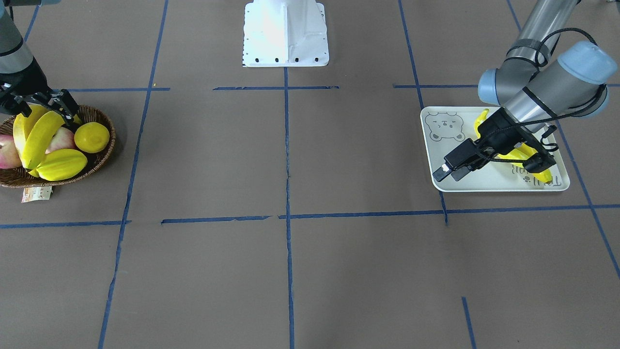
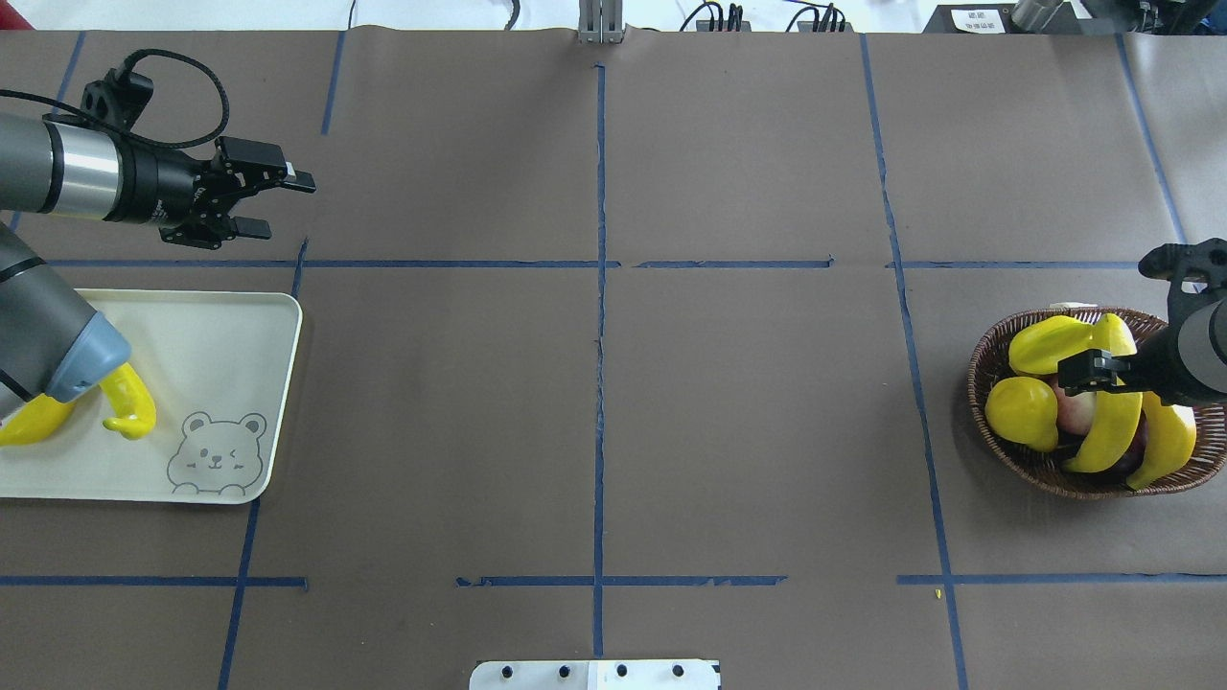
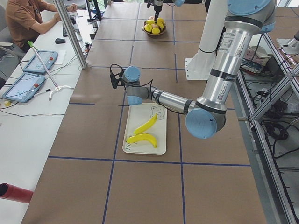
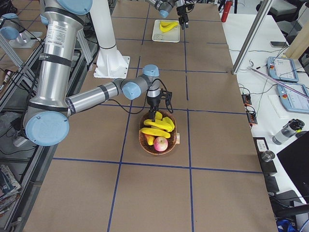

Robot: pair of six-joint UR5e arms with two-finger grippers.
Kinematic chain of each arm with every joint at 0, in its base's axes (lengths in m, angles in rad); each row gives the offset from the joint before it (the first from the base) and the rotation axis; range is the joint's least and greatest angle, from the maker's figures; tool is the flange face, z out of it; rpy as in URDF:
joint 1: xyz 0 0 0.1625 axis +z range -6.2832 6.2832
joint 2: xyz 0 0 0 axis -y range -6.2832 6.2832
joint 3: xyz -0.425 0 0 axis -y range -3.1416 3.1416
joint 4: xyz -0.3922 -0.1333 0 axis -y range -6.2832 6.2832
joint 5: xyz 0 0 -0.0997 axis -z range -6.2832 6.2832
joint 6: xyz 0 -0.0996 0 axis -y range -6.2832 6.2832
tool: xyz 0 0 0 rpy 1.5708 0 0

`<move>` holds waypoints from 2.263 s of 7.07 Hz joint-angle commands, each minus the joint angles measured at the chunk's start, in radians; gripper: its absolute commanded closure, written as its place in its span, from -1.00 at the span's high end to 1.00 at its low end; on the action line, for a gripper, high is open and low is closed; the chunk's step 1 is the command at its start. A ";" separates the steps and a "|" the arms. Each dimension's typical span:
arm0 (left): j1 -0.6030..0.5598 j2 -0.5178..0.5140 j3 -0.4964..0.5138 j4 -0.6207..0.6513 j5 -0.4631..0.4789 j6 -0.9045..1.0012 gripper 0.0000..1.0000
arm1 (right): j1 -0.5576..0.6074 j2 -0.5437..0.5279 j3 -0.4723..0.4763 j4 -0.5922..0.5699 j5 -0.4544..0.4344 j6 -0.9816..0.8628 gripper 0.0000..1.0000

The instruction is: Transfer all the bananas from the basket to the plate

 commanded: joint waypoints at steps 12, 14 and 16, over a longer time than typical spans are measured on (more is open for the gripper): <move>0.001 0.004 -0.010 0.001 -0.008 0.000 0.99 | 0.051 -0.060 0.134 -0.153 0.023 -0.040 -0.93; 0.010 -0.002 -0.014 0.001 -0.006 -0.002 0.99 | 0.159 0.145 0.236 -0.458 0.071 -0.227 -0.97; 0.025 -0.021 -0.023 0.001 -0.006 -0.029 0.99 | 0.153 0.445 0.199 -0.591 0.156 -0.225 -1.00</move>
